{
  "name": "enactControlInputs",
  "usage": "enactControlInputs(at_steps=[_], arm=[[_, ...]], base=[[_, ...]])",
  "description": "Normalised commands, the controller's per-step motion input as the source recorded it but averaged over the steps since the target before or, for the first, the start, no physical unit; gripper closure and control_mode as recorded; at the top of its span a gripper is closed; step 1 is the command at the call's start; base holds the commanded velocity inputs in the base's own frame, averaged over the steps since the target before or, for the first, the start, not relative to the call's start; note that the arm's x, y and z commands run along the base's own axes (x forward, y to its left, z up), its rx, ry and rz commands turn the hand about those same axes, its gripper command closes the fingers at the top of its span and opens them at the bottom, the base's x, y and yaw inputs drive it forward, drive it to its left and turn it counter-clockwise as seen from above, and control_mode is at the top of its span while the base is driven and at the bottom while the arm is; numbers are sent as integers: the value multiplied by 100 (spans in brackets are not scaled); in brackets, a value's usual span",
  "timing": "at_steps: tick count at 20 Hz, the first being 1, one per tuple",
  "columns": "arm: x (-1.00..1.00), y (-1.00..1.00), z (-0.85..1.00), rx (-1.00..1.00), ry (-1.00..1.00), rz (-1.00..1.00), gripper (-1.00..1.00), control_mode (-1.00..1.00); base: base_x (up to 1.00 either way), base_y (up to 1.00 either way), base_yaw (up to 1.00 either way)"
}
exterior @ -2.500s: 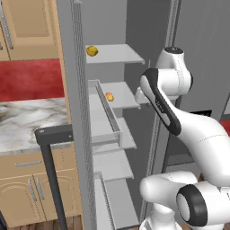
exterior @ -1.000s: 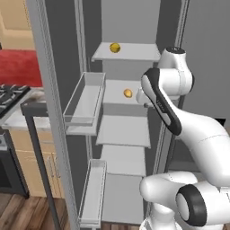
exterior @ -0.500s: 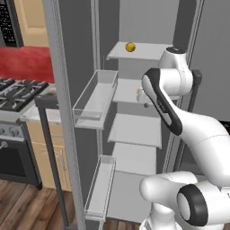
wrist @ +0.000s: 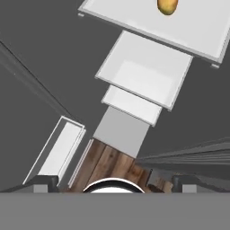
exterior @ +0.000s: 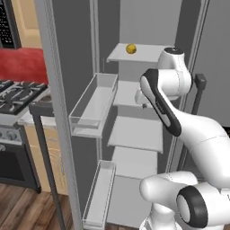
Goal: Place the cold items (lemon and mango) from the fridge in one tupperware on the dining counter. Place the warm items (kebab skewer and hot dog) in the stove area in another tupperware.
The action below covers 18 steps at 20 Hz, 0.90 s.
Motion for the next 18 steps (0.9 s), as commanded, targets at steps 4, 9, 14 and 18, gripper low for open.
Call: enactControlInputs(at_steps=[4, 9, 14, 18], arm=[[0, 0, 0, 0, 0, 0, -100, 100], [0, 0, 0, 0, 0, 0, -100, 100], [0, 0, 0, 0, 0, 0, -100, 100], [0, 0, 0, 0, 0, 0, -100, 100]], base=[[65, 0, 0], [35, 22, -6], [17, 21, -7], [7, 16, -2]])
